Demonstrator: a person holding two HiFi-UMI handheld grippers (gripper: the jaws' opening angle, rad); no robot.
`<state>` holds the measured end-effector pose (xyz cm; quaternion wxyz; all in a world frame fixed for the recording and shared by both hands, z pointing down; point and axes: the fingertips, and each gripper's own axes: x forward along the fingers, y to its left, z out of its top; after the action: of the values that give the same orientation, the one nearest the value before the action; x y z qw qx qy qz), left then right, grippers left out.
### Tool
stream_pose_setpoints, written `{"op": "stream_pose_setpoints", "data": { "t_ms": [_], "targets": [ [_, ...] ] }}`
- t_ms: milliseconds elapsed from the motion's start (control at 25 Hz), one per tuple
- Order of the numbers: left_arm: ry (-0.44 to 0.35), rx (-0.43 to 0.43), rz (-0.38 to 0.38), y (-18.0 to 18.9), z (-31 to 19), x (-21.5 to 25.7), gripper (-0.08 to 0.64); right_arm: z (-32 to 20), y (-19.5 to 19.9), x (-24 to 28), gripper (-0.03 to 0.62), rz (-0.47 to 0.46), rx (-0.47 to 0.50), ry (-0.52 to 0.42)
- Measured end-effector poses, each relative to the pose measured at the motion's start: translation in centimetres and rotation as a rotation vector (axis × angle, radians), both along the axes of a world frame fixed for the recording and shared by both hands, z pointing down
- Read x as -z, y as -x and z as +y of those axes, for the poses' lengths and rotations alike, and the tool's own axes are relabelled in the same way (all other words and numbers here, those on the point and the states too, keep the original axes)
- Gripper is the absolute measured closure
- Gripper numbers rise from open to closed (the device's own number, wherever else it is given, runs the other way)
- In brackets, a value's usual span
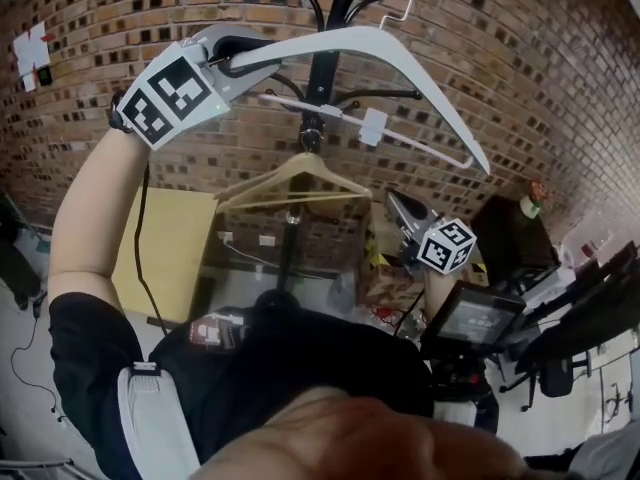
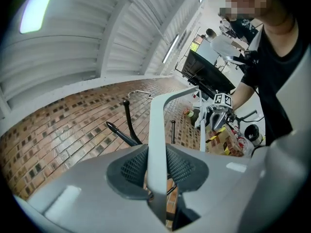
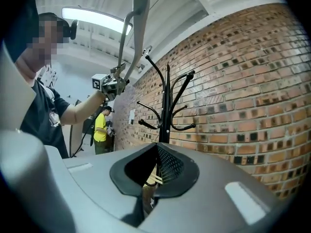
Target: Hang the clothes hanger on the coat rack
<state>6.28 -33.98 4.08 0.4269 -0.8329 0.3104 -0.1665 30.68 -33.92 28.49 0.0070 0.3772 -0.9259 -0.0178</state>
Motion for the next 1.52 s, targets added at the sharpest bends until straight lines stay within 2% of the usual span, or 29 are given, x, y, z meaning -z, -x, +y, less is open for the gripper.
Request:
{"op": "stream_pose_setpoints", "data": {
  "t_ms": [240,520,1000,1200,1320,1520],
  "targets": [
    [-0.01,0.03,0.015,0.7,-1.9,2.0,0.459,-0.7,-0.1,-0.2,0.578,-0.002,-0.004,-0.001],
    [0.027,0.085,0.028,3.1,-4.6,0.9,0.459,-1.6,-0.4,-0.3,0.578,-0.011,-0.014,0.003],
    [0.131,0.144,-0.003,4.2,-10.1,-5.9,0.459,-2.2,0.8,-2.5,0.578,-0.015,-0.007,0.052],
    [0.146,0.175,-0.092,3.8,-12.3,-9.9,0.457,-2.5,0.6,-4.0,0.578,-0.01,-0.027,0.073],
    [0.189,0.178,-0.122,3.2,-13.5,-12.5,0.456,-2.5,0.5,-4.7,0.578,-0.02,-0.038,0.086],
    [0.22,0.163,-0.066,2.5,-14.8,-14.6,0.456,-2.4,0.4,-5.7,0.578,-0.017,-0.042,0.108]
  ]
}}
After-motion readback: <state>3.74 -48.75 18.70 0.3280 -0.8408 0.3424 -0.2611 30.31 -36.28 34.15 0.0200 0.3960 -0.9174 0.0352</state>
